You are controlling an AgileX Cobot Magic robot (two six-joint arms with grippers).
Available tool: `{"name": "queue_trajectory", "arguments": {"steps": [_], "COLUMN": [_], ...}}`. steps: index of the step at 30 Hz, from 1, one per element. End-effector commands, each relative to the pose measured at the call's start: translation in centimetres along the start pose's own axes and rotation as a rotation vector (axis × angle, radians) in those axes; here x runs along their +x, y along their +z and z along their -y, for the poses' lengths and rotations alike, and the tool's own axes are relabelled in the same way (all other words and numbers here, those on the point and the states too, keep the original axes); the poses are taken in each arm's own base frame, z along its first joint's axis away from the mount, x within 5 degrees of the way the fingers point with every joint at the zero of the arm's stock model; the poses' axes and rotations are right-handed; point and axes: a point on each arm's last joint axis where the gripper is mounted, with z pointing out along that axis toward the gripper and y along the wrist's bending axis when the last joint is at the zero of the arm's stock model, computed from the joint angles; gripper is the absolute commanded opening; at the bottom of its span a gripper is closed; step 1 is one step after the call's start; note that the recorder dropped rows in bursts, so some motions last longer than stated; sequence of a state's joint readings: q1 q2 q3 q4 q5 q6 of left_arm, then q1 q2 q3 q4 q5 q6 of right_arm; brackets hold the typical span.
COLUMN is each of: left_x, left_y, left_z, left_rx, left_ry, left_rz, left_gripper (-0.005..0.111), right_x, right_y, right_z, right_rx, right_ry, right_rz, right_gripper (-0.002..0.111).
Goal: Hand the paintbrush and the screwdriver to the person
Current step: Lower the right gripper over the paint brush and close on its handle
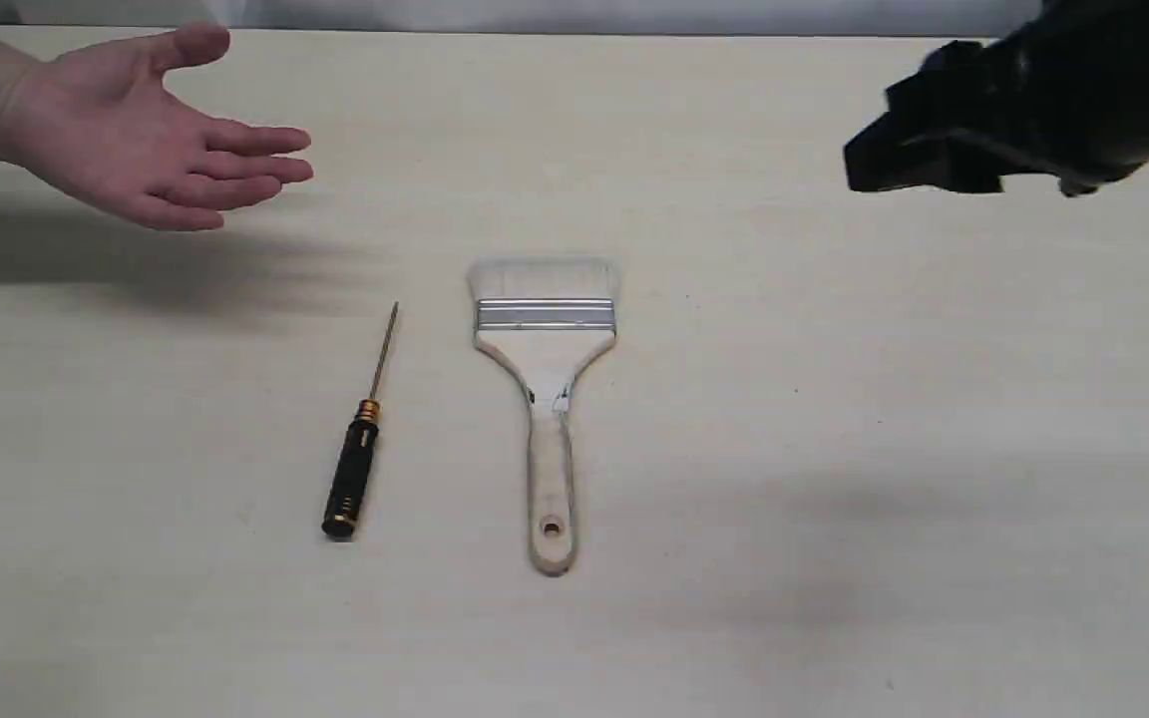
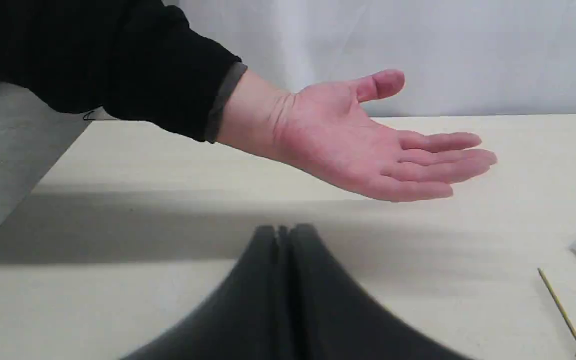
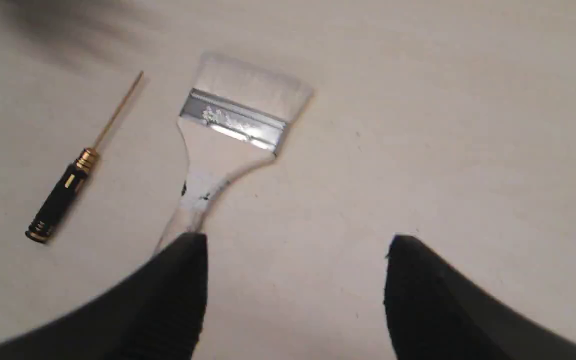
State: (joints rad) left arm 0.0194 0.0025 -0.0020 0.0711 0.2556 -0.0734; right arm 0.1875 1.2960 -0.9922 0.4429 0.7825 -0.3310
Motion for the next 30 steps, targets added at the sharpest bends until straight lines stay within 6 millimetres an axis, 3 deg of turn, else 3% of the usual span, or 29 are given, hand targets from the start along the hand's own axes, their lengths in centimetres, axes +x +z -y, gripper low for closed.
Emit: {"name": "queue_trajectory", "arguments": {"steps": [1,8,16,20,30], "left_x": [0.0,0.0,0.0,0.0,0.0], "left_y": [0.0,0.0,0.0,0.0,0.0], "left_z": [0.1,0.1,0.1,0.1,0.1], "left_rx": [0.009,0.009,0.01,0.01,0.01], "left_ry": [-0.003,-0.003,-0.005,-0.005,-0.005], "left_rz": [0.006,0.006,0.006,0.006,0.006], "left_gripper": [0.0,0.0,0.0,0.0,0.0], "right_x": [-1.0,-2.4,-1.5,-0.8,1.7], "right_y": [1.1,5.5,13.3,16.4,22.3], "right_z": [-2.5,-6.8,-11.1,-11.8,-10.7], "right_rx": [0.014,0.08,0.092,0.113,0.17], "right_ry": [-0.06,-0.036,-0.046,-0.047,-0.009], "right_rz": [0.058,-0.13,-0.374,-0.431,-0.537], "right_gripper": [0.056,0.056,0.056,0.056,0.056]}}
